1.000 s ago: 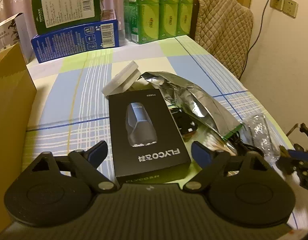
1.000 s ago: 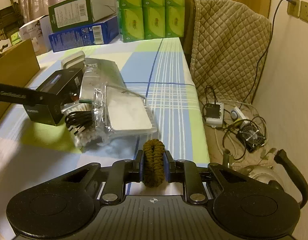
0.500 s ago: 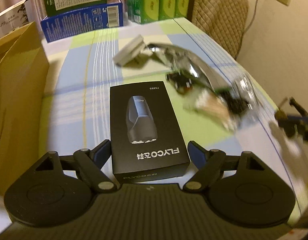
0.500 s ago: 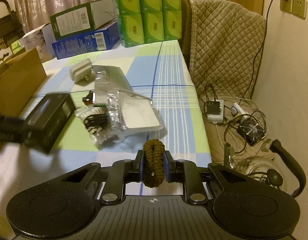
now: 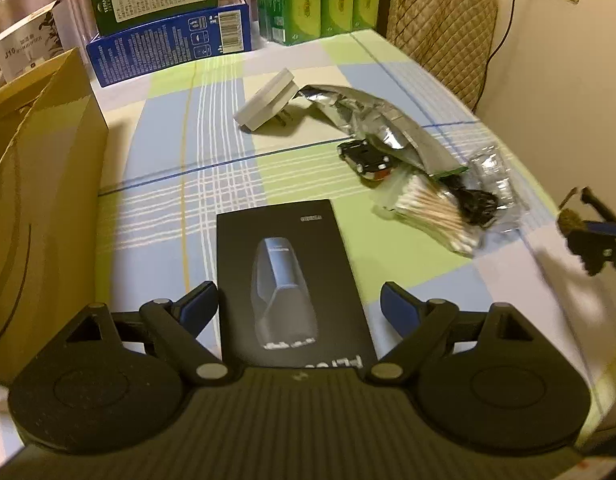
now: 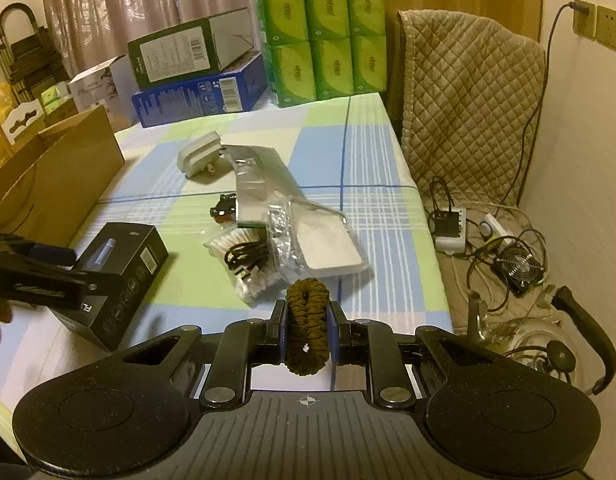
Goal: Organize objects
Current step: 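Grasp the black FLYCO shaver box with the left tool while the right tool holds the hair tie, then carry both items to the cardboard box and release them inside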
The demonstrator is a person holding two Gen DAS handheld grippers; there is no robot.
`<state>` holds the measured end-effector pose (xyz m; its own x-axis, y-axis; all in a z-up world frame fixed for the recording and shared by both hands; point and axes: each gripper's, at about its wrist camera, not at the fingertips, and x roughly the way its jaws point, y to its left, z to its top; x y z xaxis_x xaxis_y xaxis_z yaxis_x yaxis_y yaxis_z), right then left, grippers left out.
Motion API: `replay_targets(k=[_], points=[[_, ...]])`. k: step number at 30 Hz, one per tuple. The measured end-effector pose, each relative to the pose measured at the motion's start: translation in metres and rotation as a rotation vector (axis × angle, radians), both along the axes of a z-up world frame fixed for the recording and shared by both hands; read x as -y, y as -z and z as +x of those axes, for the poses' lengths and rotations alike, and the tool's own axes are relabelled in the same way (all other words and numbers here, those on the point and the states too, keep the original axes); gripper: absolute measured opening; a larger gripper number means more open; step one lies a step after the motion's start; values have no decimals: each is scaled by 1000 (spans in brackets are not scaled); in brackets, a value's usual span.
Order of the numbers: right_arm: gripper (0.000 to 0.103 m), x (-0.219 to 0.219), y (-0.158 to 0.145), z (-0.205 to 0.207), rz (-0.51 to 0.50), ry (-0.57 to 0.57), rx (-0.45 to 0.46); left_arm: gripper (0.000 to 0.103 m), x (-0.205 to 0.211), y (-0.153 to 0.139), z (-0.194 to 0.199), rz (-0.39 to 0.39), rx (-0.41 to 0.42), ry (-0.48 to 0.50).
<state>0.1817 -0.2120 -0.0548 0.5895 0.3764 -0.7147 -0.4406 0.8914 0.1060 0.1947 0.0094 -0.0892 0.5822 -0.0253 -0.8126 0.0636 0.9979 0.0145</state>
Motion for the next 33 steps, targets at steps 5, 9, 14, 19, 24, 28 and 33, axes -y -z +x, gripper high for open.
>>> replay_targets(k=[5,9,14,19,24,28,33], points=[[16,-3,1,4,1,-12,-2,83,-1,11,12,19,-45,3],[16,-5,1,5,0,-14,-6,80,-3,12,13,16,-60,4],[16,-5,-6,1,4,-17,6,80,-3,2,5,-7,-45,4],[16,-6,-22,-6,11,-18,32,79,-1,-17,-6,-24,-17,15],[16,-12,-42,-16,17,-28,61,79,-2,-46,-22,-43,32,16],[16,-22,-63,-24,30,-43,87,79,-5,-74,-34,-44,78,26],[16,-49,-89,-35,59,-87,121,80,-16,-108,-51,-42,138,35]])
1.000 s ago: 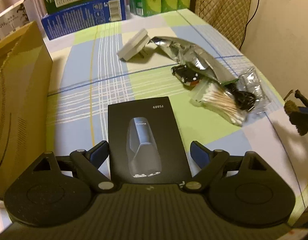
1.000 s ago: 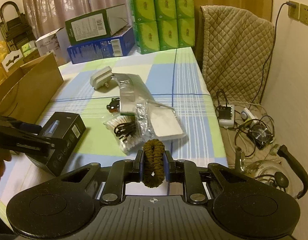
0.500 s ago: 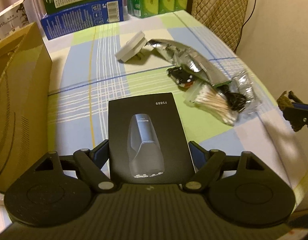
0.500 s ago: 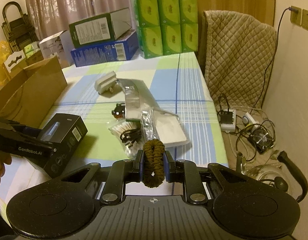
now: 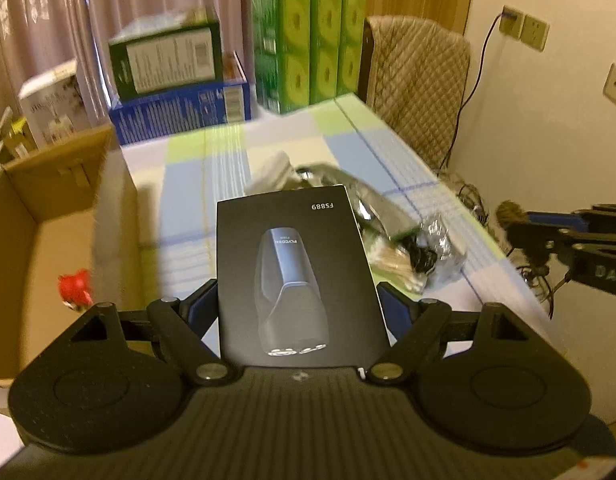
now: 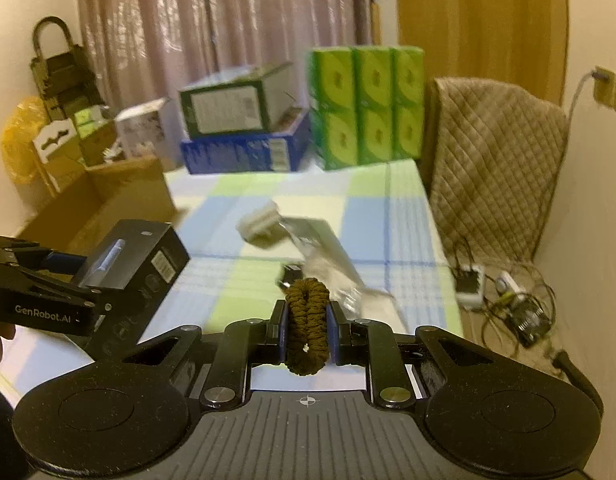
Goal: Organize objects
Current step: 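Carry both items to the cardboard box and release them inside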
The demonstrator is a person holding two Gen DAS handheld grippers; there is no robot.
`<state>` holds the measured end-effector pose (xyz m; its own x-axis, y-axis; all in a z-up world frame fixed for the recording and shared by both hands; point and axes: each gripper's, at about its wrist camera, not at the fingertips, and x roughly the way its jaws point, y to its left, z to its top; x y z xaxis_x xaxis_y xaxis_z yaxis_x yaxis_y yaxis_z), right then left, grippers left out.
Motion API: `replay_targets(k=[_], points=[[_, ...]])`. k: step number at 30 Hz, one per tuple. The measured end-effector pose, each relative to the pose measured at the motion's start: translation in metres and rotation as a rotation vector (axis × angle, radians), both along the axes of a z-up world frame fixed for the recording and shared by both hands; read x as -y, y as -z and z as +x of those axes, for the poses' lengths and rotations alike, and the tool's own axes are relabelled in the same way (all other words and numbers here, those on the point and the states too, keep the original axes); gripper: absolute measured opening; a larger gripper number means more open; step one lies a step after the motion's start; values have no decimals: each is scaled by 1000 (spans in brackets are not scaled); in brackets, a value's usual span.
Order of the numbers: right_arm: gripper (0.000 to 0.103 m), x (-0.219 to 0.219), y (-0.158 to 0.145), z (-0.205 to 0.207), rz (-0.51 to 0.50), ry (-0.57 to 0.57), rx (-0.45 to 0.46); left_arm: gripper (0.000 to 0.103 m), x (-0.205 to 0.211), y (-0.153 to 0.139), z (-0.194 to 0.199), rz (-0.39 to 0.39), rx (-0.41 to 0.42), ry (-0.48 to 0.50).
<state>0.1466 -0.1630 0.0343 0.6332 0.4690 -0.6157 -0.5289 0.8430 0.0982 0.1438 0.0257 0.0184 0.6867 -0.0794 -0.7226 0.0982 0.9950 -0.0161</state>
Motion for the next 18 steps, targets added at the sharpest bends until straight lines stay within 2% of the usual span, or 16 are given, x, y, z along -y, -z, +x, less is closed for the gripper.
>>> replay_targets(k=[10,18], points=[[16,-88,-33,-23,52,-158,38,80,-61,-54,-37,49,88,-72],[16,-167,-37,-30,78,-283,13,80,-142,-71,-52,115,97,-186]])
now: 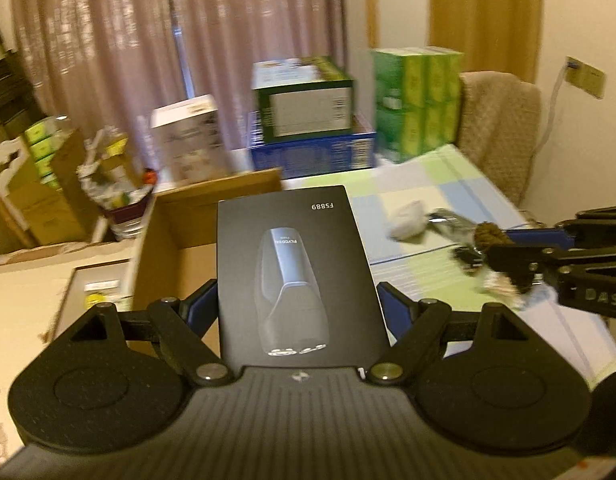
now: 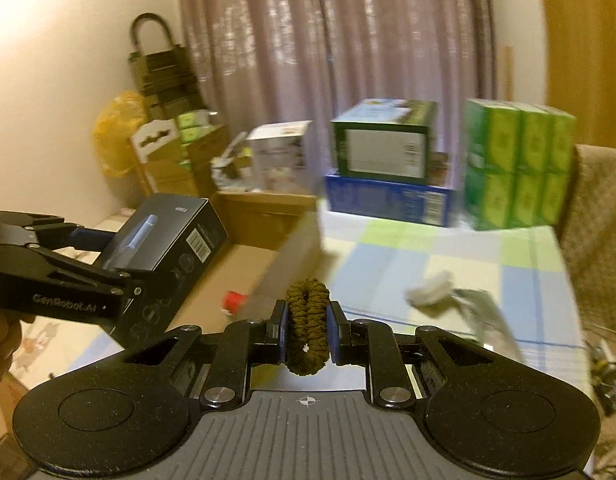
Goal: Organize objects
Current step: 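Carry both items to the cardboard box and release them inside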
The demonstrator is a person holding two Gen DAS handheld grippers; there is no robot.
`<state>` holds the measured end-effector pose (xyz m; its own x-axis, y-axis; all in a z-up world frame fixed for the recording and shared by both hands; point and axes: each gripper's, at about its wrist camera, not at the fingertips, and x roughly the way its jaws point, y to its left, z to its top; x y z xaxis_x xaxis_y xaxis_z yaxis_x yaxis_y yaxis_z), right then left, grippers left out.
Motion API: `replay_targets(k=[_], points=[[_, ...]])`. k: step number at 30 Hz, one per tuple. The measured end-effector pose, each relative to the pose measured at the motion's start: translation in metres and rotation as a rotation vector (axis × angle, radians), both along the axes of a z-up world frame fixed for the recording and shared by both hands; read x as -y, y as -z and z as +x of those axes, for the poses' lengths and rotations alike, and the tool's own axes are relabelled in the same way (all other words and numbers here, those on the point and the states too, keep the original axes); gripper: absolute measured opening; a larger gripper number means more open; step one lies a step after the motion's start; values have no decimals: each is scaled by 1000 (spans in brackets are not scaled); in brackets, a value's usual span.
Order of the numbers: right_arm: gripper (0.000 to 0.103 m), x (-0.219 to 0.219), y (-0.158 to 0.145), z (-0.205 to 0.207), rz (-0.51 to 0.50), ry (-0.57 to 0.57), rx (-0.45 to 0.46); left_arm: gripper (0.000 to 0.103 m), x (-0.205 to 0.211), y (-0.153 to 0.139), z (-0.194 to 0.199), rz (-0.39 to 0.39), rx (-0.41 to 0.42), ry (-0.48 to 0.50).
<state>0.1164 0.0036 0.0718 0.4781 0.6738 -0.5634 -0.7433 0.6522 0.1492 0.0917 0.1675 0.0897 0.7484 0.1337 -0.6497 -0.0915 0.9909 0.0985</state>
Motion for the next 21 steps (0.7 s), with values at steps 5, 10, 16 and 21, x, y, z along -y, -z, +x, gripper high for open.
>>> replay_targets(k=[5,10,16,21], points=[[16,-44,5,2,3,-52,-15,80,-46,4,-1,20,-14,-59],[16,-76,20,10,-8,-80,-46,80,-76,16,7,6,-32,-83],[16,-103,34,18,-17,-103,-76,80,-97,35,18,-21,-44,-95],[16,-118,45,25,-24,-109,-95,80,-105,47,25,-29,-54,-94]])
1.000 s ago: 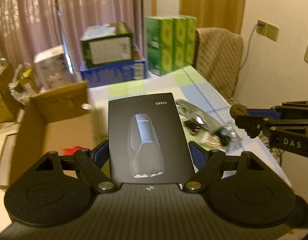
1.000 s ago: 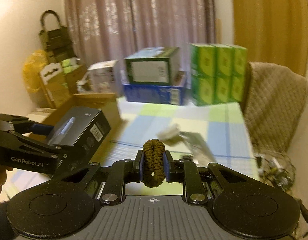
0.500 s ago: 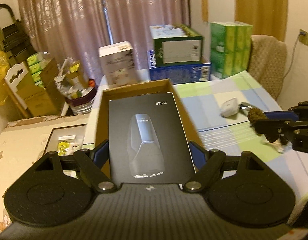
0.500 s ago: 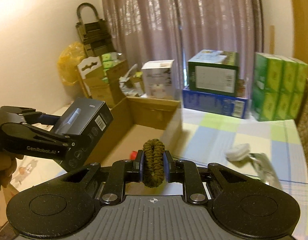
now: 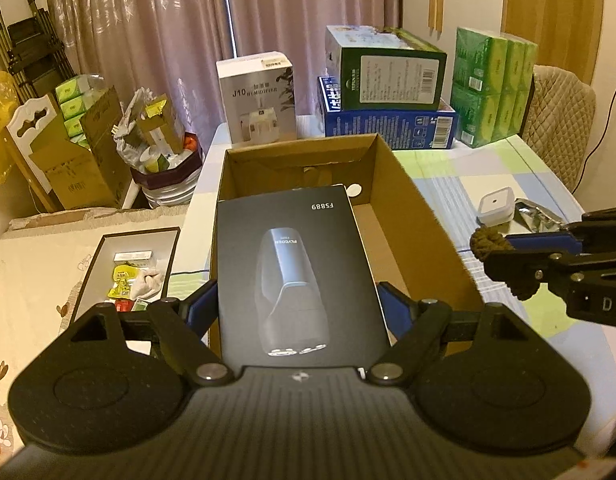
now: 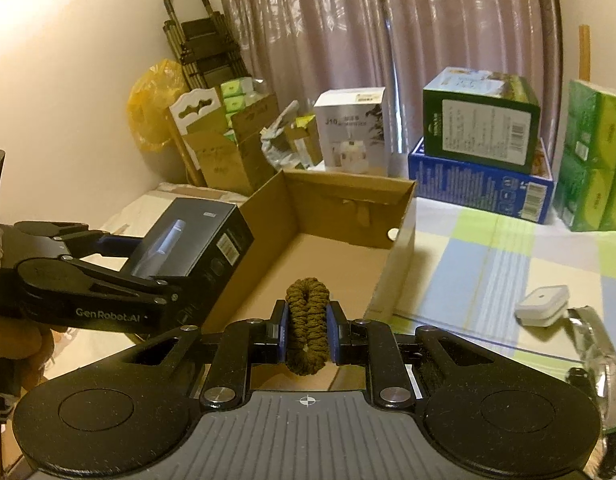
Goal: Organize objects
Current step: 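Carry both items to the cardboard box and release them inside, then move both tools back over the remaining items on the table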
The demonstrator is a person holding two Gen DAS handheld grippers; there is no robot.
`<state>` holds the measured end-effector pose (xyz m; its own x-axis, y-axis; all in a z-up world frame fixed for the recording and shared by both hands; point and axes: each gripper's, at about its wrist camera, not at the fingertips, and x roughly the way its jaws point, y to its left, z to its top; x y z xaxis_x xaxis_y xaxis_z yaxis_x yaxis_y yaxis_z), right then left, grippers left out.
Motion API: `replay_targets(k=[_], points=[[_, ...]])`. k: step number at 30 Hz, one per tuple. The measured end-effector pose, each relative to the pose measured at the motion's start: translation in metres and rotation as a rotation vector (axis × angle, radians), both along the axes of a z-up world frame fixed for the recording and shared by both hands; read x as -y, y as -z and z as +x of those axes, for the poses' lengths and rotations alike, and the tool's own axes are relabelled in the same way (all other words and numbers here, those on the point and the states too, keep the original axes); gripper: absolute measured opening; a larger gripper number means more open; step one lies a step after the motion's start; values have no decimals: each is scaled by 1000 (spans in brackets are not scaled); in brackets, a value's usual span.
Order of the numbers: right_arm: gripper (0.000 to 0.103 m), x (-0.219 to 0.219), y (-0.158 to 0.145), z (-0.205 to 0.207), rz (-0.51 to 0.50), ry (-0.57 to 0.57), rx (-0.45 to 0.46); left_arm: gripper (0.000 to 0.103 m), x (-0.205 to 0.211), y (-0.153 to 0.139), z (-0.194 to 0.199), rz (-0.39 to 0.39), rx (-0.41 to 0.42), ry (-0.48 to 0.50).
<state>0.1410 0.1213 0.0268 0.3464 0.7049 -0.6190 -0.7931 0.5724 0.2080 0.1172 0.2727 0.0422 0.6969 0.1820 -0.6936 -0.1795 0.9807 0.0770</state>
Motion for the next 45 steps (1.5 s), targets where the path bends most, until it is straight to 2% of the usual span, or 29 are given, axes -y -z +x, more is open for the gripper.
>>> replay_targets(k=[2,3,4,17,19,21,22,27,33,45], points=[[16,-4,3,2,-2,-3,-7,82,-4,5,3,-14,-1,-7],[16,-5,5,2,-3,-4,-10,90,-6,7,3,-18,1,-18],[16,-6,6,2,-3,-4,-12,94,-7,7,1,-19,10,-29],[17,-11,6,1,26,-9,-35,94,-15,8,-21,-59,33,-76],[32,-11,5,2,53,-12,-44,94,-14,7,-24,-60,33,-80],[73,-9,2,3,97,-1,-50,94,-14,7,-26,-58,33,-87],[77,-6,1,3,117,10,-48,94,-13,7,-27,-59,34,-92],[77,6,-5,4,117,33,-29,94,-12,5,-35,-65,44,-103],[77,48,-10,-1,131,118,-36,94,-1,-3,-47,-96,73,-109],[77,191,-34,-25,162,390,-31,95,68,-32,-64,-138,129,-23]])
